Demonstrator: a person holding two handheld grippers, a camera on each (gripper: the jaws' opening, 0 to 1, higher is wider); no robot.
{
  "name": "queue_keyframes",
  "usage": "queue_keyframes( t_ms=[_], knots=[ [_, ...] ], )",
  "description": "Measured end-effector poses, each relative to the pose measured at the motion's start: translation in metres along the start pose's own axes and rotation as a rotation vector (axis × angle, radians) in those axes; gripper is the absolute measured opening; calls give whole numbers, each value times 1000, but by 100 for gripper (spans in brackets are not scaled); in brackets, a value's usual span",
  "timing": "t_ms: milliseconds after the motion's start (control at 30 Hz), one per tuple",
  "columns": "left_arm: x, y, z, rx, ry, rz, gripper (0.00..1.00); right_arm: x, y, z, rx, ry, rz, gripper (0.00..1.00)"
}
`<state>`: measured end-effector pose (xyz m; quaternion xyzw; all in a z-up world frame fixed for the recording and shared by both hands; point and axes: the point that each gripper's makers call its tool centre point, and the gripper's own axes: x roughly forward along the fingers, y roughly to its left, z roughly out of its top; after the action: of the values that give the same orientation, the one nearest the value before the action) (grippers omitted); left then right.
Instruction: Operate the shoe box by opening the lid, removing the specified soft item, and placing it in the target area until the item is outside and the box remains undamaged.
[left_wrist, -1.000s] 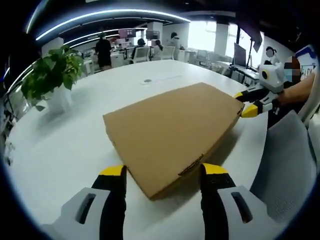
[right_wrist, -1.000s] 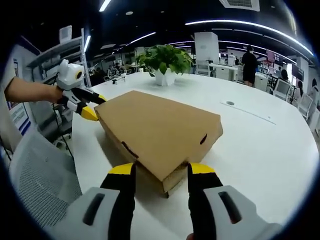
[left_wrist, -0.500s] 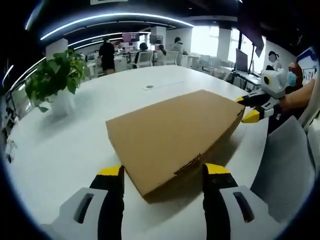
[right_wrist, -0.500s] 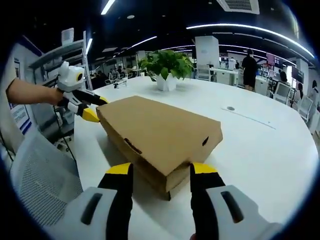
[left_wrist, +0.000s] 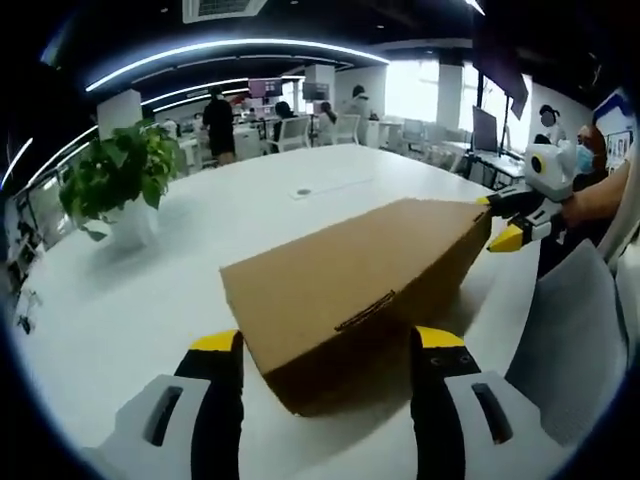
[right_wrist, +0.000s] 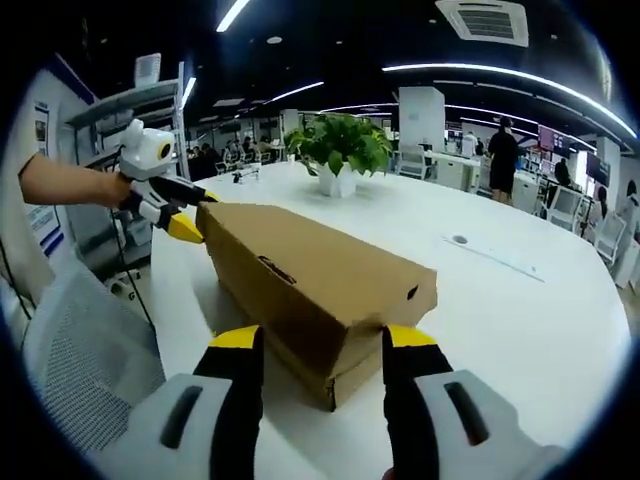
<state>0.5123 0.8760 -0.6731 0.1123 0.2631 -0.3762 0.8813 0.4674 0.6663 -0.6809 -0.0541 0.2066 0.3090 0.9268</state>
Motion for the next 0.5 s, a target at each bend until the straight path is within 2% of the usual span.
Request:
queue_keyframes(
  t_ms=[200, 333, 500],
  knots=[
    [-2, -2, 6, 12, -5, -3, 73, -1, -2, 8, -20, -5, -5, 43],
    [-6, 0, 15, 23, -23, 2, 73, -2, -5, 16, -22, -19, -10, 43],
    [-8, 2, 23, 63, -17, 10, 73, -2, -10, 28, -21, -42, -20, 44]
  ],
)
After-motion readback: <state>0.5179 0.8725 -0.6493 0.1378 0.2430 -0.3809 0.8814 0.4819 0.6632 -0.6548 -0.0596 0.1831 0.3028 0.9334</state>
